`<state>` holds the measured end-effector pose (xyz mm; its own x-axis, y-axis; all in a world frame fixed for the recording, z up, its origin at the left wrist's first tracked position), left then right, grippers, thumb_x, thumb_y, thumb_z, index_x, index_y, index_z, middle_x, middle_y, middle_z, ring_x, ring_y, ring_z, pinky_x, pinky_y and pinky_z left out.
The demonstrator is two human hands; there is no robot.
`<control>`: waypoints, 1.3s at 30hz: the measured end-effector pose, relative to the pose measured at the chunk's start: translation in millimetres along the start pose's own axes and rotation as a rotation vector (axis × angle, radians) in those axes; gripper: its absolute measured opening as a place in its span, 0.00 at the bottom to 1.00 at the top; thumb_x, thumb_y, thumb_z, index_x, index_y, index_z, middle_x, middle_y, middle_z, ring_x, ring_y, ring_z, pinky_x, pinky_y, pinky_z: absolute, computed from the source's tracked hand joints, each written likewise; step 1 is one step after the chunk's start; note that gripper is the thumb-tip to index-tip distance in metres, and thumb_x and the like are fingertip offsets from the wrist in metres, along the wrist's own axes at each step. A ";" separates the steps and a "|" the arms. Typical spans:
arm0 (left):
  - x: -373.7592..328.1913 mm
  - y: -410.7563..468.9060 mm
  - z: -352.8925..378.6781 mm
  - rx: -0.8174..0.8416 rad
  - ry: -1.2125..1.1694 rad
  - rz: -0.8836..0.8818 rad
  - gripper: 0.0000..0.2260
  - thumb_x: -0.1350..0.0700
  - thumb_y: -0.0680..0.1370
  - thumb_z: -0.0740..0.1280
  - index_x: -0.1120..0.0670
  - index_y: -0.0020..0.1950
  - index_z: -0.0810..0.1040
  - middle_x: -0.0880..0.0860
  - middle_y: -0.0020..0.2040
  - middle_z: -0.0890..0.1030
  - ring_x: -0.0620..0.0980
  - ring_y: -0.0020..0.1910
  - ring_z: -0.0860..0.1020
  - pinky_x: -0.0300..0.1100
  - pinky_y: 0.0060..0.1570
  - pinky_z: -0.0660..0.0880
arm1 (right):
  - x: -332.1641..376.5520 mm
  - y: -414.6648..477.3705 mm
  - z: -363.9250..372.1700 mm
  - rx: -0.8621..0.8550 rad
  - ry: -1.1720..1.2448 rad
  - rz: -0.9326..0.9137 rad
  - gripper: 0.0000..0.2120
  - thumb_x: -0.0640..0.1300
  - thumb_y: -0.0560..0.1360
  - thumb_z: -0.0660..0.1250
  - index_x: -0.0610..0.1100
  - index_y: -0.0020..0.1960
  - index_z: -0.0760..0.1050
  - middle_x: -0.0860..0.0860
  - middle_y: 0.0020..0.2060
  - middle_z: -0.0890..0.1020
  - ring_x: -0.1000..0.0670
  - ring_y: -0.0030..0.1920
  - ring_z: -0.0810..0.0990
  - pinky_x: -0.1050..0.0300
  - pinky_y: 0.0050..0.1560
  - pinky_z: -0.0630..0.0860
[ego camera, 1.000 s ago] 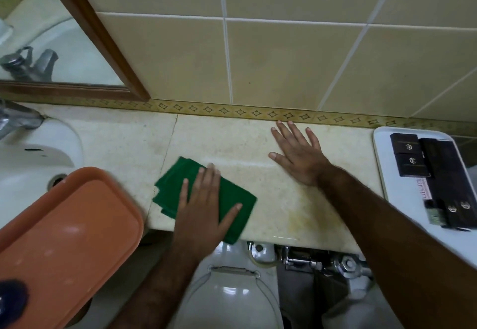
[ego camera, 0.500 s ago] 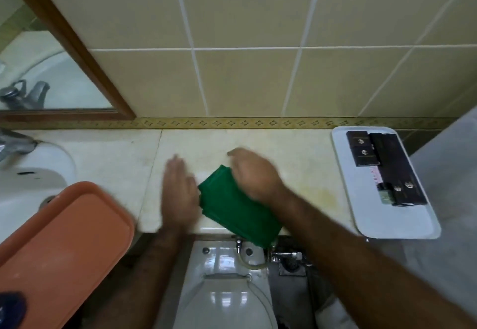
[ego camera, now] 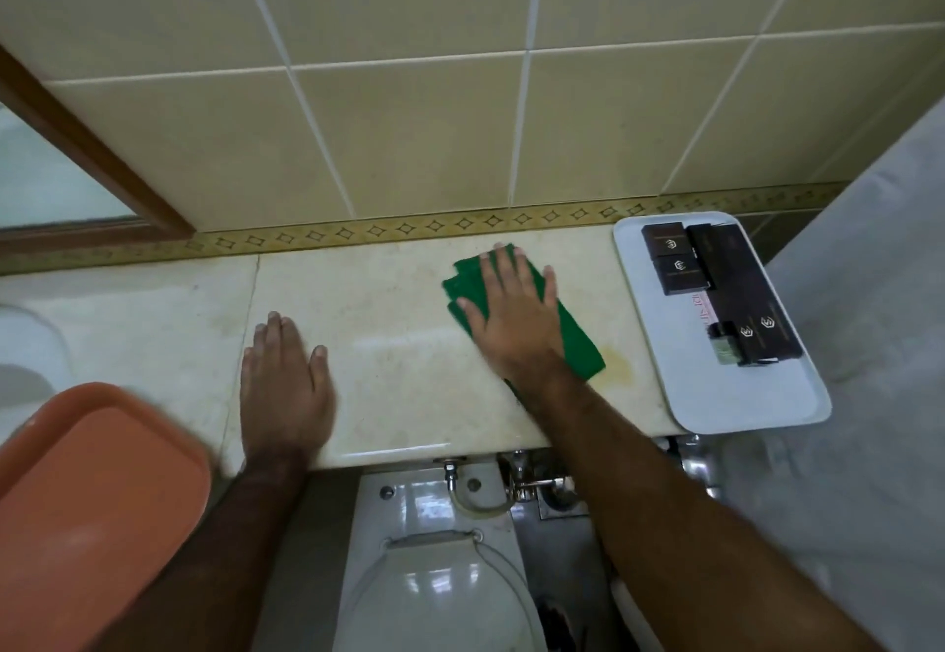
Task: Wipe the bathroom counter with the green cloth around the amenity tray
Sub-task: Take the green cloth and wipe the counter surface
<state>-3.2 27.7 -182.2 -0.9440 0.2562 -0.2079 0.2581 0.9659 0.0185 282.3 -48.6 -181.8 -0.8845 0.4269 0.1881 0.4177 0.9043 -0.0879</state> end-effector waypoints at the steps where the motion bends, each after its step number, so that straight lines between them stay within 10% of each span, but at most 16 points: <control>1: -0.9 0.1 -0.5 0.003 0.004 0.000 0.28 0.47 0.86 0.50 0.62 0.82 0.57 0.59 0.83 0.59 0.57 0.82 0.57 0.53 0.81 0.53 | -11.1 -5.0 -1.3 -0.034 0.001 0.095 0.36 0.65 0.83 0.41 0.47 0.85 0.47 0.45 0.85 0.47 0.44 0.84 0.46 0.34 0.81 0.48; 7: -4.1 -0.6 -4.0 0.015 0.015 -0.010 0.28 0.48 0.86 0.51 0.62 0.81 0.58 0.60 0.82 0.59 0.58 0.82 0.58 0.55 0.80 0.55 | -31.8 -69.3 -0.4 -0.121 0.062 0.428 0.37 0.64 0.83 0.45 0.42 0.84 0.49 0.42 0.84 0.50 0.40 0.84 0.49 0.34 0.80 0.54; 15: -6.9 -3.0 -8.8 0.033 0.020 -0.001 0.28 0.48 0.86 0.51 0.62 0.82 0.58 0.60 0.83 0.58 0.59 0.82 0.57 0.56 0.80 0.55 | 63.8 -114.6 29.4 -0.005 0.023 -0.249 0.34 0.66 0.84 0.46 0.47 0.84 0.51 0.47 0.84 0.52 0.44 0.84 0.51 0.35 0.80 0.57; 20: -8.0 -4.9 -12.6 0.028 0.014 -0.004 0.27 0.50 0.86 0.52 0.64 0.81 0.58 0.61 0.82 0.59 0.59 0.82 0.57 0.56 0.80 0.54 | -41.7 -96.0 2.6 -0.051 0.016 0.159 0.37 0.68 0.83 0.41 0.48 0.84 0.47 0.46 0.85 0.48 0.45 0.84 0.47 0.37 0.82 0.51; 39: -6.7 -3.8 -10.6 0.008 0.012 0.019 0.28 0.50 0.85 0.53 0.66 0.81 0.58 0.63 0.82 0.59 0.62 0.81 0.58 0.57 0.80 0.54 | -50.3 -137.4 -5.7 -0.170 0.030 0.548 0.34 0.61 0.85 0.48 0.41 0.84 0.54 0.42 0.84 0.56 0.42 0.83 0.54 0.38 0.82 0.53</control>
<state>0.0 22.7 -170.6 -0.9415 0.2745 -0.1953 0.2772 0.9607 0.0142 270.5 -194.2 -173.6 -0.5241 0.8307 0.1877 0.8433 0.5370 -0.0222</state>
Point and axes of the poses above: each hand's wrist, its own y-axis towards the middle knuckle, its own z-axis out of the palm, x = y × z, the point moved 8 cm from there along y, towards the middle knuckle
